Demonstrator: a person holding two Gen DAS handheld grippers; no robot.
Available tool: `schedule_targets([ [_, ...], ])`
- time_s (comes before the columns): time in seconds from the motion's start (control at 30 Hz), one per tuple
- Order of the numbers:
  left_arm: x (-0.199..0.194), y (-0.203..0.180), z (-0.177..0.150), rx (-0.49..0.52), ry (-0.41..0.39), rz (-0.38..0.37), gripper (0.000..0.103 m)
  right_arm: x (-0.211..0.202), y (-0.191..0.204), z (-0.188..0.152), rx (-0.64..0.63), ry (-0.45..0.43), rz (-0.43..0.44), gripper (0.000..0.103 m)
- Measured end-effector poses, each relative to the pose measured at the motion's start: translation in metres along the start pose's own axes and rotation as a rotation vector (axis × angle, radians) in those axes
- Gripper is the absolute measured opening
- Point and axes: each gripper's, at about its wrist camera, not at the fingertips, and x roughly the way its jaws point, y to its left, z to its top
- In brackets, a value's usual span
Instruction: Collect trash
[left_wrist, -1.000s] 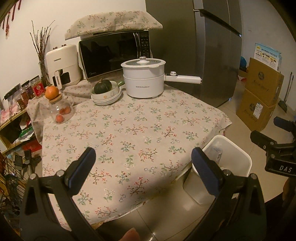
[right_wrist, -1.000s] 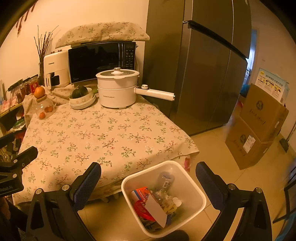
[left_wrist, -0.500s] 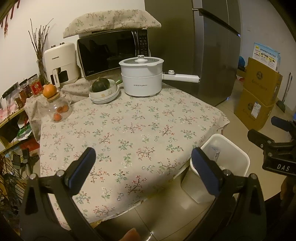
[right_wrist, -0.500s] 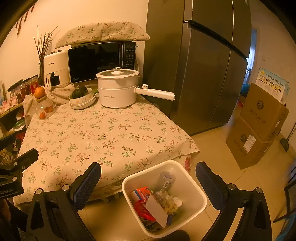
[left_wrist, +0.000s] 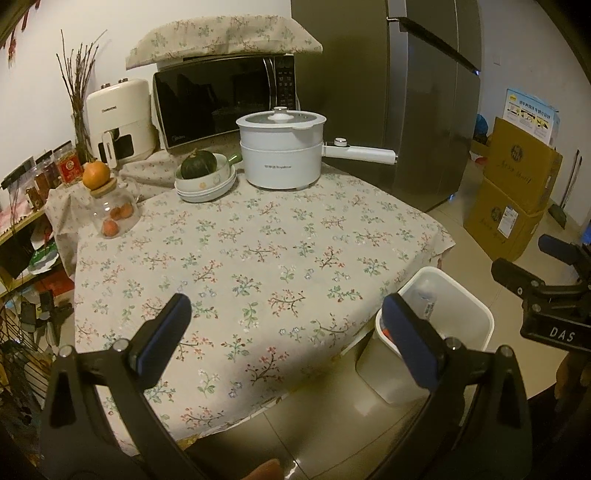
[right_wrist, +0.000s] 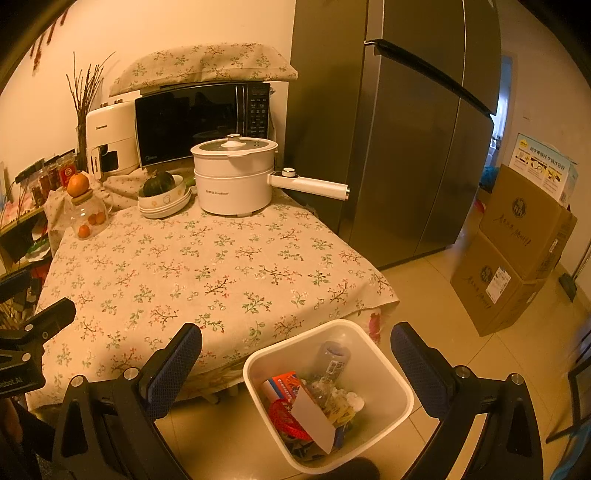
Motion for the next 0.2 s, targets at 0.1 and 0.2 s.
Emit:
schedule_targets([
  [0.1,0.001,0.003,0.001,-0.006,0.006,-0.02,0.103,0.002,0.0,0.001,0.004,0.007,0.003,0.103],
  [0.2,0.007,0.019,0.009,-0.024,0.042,-0.036,0.103,0.011,0.005,0.013,-0.018,0.035,0.03,0.103],
])
